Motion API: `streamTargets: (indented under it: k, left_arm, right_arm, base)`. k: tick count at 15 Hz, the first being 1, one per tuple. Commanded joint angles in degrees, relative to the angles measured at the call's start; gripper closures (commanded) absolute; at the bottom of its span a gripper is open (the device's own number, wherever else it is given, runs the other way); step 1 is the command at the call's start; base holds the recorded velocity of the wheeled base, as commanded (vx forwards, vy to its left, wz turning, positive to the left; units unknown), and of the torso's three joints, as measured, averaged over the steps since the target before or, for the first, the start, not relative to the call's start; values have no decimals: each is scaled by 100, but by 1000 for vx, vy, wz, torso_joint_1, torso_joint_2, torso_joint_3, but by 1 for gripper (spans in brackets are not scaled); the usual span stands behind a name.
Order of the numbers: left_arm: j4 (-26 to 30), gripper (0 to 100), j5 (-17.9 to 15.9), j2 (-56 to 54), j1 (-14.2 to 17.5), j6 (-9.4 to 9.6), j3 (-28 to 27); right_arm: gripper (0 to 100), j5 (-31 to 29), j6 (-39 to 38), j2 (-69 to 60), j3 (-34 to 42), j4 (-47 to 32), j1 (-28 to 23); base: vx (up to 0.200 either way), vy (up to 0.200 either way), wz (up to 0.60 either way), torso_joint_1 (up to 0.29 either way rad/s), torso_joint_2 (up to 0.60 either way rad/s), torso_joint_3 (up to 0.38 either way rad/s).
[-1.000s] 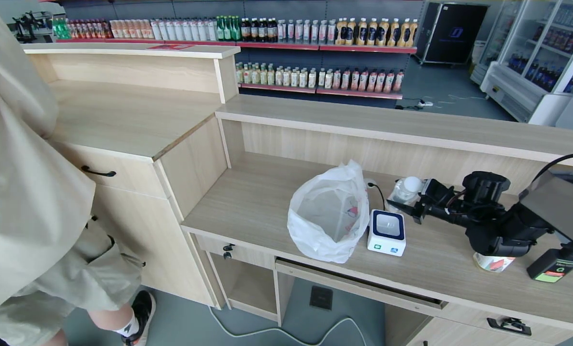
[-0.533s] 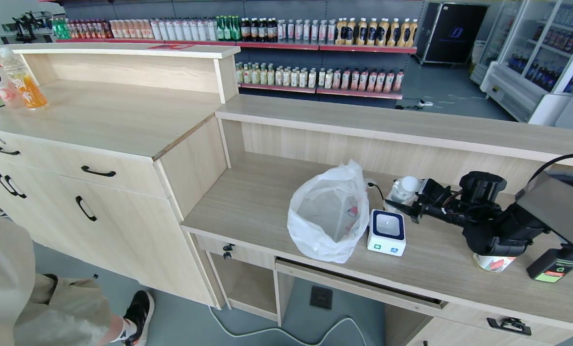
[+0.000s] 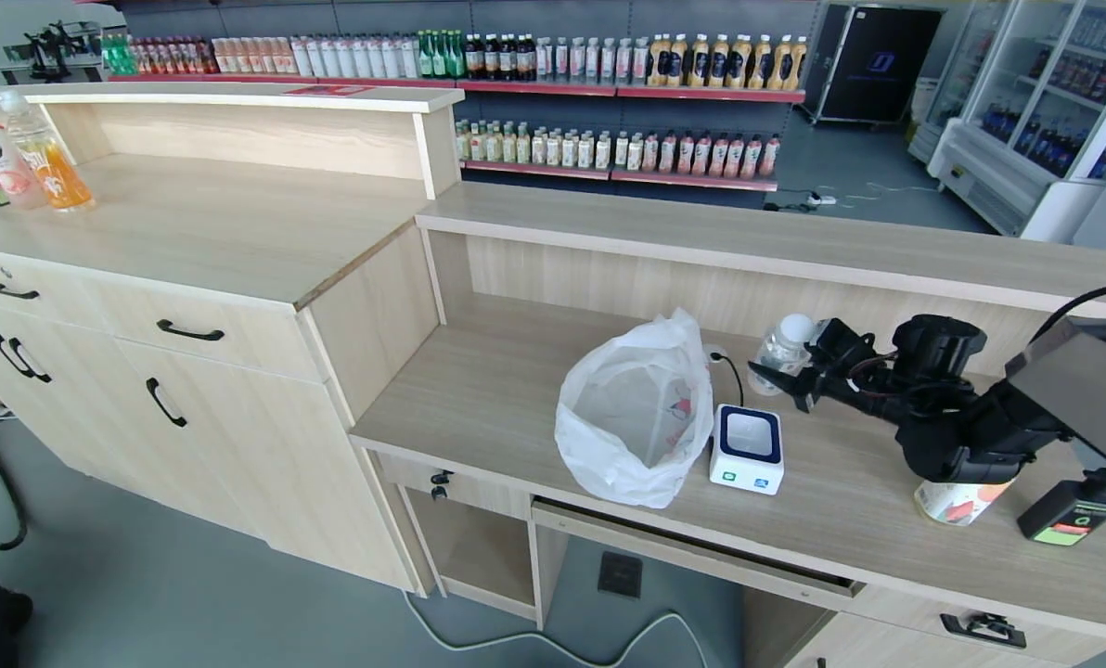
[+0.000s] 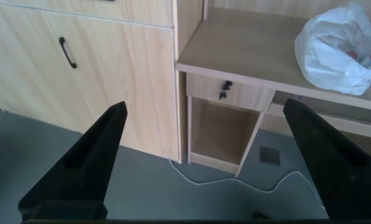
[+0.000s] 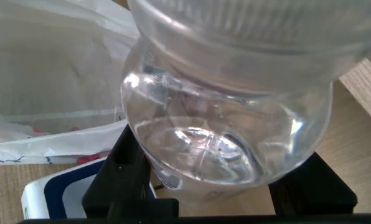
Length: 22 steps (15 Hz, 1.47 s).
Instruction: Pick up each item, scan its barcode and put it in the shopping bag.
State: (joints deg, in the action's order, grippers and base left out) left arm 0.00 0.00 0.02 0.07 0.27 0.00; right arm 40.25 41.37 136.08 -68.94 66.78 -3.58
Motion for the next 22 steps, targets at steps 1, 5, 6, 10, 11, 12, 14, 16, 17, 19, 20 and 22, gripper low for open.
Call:
streamTargets:
  k: [1, 5, 6, 10, 11, 12, 14, 16, 17, 19, 20, 22]
  left_arm:
    - [0, 0, 0, -2, 1, 0, 0]
    - [0, 0, 0, -2, 1, 0, 0]
    - [0, 0, 0, -2, 1, 0, 0]
    - [0, 0, 0, -2, 1, 0, 0]
    - [0, 0, 0, -2, 1, 0, 0]
    - [0, 0, 0, -2, 1, 0, 0]
    - [0, 0, 0, -2, 1, 0, 0]
    - [0, 0, 0, -2, 1, 0, 0]
    - [0, 0, 0, -2, 1, 0, 0]
    - [0, 0, 0, -2, 1, 0, 0]
    - [0, 0, 0, -2, 1, 0, 0]
    - [0, 0, 0, -2, 1, 0, 0]
  right_arm:
    - [100, -888, -525, -1260, 636, -341, -46]
    - [100, -3806, -1044, -2473, 1524, -1202, -72]
    - [100, -4412, -1053, -2622, 1699, -1194, -72]
    - [100, -4658, -1061, -3264, 2200, -1308, -327]
    - [100, -4658, -1061, -3369, 2262, -1299, -354]
    - [100, -4641, -1114, -3457, 2262, -1361, -371]
    - [100, -4746, -1114, -3554, 2341, -1325, -345]
    - [100, -5247, -1307, -3527, 2253, -1299, -81]
    - [100, -5396, -1720, -3422, 2077, -1325, 95]
    - [100, -4790, -2450, -3167, 1858, -1282, 139]
    - [100, -4342, -2670, -3053, 1814, -1282, 104]
    - [100, -3138, -3144, -2552, 1735, -1229, -107]
  base:
    - [0, 0, 0, 0, 0, 0]
    - [0, 0, 0, 0, 0, 0]
    - [0, 0, 0, 0, 0, 0]
    - [0, 0, 0, 0, 0, 0]
    - [0, 0, 0, 0, 0, 0]
    - [0, 0, 600, -2, -2, 2]
    - [0, 0, 600, -5, 0, 0]
    - [0, 0, 600, 3, 7, 2]
    - [0, 0, 600, 7, 2, 2]
    - [0, 0, 600, -7, 2, 0]
    - [0, 0, 0, 0, 0, 0]
    - [0, 0, 0, 0, 0, 0]
